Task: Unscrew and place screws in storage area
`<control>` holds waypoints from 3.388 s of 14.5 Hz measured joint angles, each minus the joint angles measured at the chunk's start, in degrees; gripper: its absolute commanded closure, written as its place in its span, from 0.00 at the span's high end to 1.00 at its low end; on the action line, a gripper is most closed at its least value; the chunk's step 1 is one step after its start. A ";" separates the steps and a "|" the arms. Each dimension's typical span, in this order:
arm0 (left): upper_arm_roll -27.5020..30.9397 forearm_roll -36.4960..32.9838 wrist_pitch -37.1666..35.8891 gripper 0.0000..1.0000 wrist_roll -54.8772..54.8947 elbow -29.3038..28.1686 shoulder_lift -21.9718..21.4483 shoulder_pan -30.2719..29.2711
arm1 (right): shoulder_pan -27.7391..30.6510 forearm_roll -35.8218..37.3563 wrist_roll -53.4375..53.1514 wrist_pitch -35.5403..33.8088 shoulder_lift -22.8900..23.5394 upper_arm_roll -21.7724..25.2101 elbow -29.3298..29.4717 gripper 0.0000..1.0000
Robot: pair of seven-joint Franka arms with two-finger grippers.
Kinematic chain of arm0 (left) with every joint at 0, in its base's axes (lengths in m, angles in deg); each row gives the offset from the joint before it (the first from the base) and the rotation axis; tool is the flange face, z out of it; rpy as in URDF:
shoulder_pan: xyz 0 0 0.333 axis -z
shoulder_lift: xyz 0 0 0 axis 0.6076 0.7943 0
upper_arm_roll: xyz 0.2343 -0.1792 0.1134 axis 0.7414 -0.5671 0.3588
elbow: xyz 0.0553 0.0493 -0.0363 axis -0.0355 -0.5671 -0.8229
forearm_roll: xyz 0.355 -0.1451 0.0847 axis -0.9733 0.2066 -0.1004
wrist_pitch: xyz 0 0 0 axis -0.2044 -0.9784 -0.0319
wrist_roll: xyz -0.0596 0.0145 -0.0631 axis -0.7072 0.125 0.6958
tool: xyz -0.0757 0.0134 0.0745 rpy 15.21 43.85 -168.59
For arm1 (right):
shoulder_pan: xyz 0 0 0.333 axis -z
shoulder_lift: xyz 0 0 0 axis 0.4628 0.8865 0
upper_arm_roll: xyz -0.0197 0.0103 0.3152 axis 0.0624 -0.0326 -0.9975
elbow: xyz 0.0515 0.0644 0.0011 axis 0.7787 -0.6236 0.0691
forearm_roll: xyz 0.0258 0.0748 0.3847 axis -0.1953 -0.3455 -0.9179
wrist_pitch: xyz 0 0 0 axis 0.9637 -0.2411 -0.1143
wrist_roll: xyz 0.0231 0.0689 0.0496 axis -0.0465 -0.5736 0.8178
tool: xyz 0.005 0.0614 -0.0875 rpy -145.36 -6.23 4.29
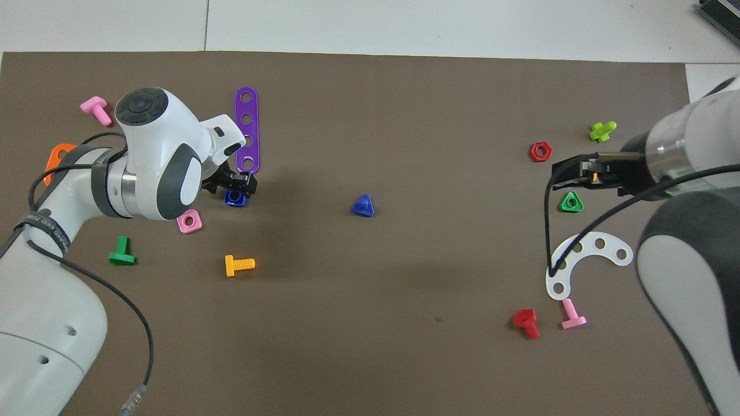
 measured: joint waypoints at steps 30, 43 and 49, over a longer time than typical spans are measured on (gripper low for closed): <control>-0.76 -4.99 -21.69 0.92 0.92 -0.58 -30.04 -13.11 | -22.93 1.64 -17.77 38.87 29.34 0.10 -3.06 0.43; -0.57 -5.21 -21.64 1.00 0.92 -0.58 -30.15 -13.12 | -19.17 1.76 -16.89 31.05 22.73 1.43 -1.55 0.00; 0.10 -5.23 -21.63 1.00 0.67 -0.58 -30.17 -13.16 | -4.51 1.81 -3.66 27.94 10.30 1.62 -12.20 0.00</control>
